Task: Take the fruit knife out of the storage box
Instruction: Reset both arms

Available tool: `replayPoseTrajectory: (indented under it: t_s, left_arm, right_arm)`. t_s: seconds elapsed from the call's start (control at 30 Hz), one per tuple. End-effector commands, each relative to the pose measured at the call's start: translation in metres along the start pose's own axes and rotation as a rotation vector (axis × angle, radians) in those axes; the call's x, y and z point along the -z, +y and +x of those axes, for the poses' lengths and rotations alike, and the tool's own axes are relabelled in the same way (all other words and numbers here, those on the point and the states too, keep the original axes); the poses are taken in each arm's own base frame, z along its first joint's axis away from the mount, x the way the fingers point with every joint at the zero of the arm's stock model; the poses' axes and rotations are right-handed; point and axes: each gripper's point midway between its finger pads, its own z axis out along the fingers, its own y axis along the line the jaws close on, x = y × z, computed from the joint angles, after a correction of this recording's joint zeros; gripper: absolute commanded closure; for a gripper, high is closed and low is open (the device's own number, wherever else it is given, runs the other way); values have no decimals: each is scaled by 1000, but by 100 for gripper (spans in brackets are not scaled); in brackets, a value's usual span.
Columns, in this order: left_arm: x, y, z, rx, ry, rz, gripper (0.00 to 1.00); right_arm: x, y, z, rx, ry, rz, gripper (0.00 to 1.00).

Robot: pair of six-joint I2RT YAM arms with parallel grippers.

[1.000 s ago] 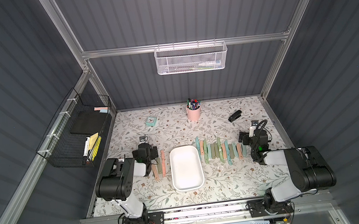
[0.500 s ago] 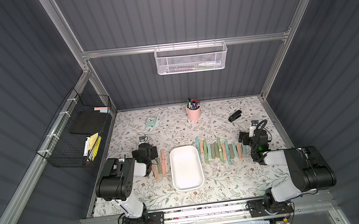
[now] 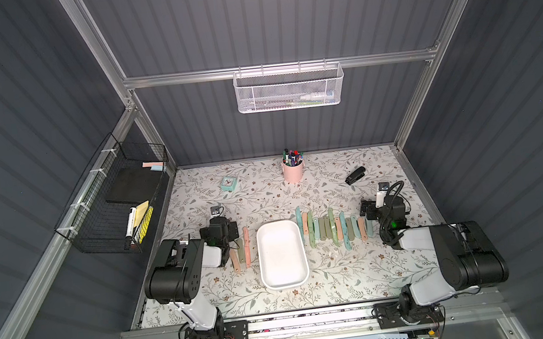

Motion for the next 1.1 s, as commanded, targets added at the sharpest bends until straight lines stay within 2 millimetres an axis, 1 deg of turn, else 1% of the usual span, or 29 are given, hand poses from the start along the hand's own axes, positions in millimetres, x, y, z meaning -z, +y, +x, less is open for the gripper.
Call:
replayPoseTrajectory:
  t_s: [0.0,0.3,0.37,0.5,1.07]
  left_arm:
    - [0,4,26,-36,84,-22,1]
    - [0,4,26,-37,83,-21,1]
    - [0,4,26,-36,83,-23,1]
    - [0,4,26,-37,83,-21,1]
    - [0,4,26,-38,82,-23,1]
  right_arm:
    - [0,6,-15,22,-34,-36,1]
    - [0,11,-15,39,-40,-71,1]
    - [1,14,-15,45,-42,-87,1]
    - [6,26,-13,79,-63,-160,1]
    - [7,25,-14,72,-67,-166,1]
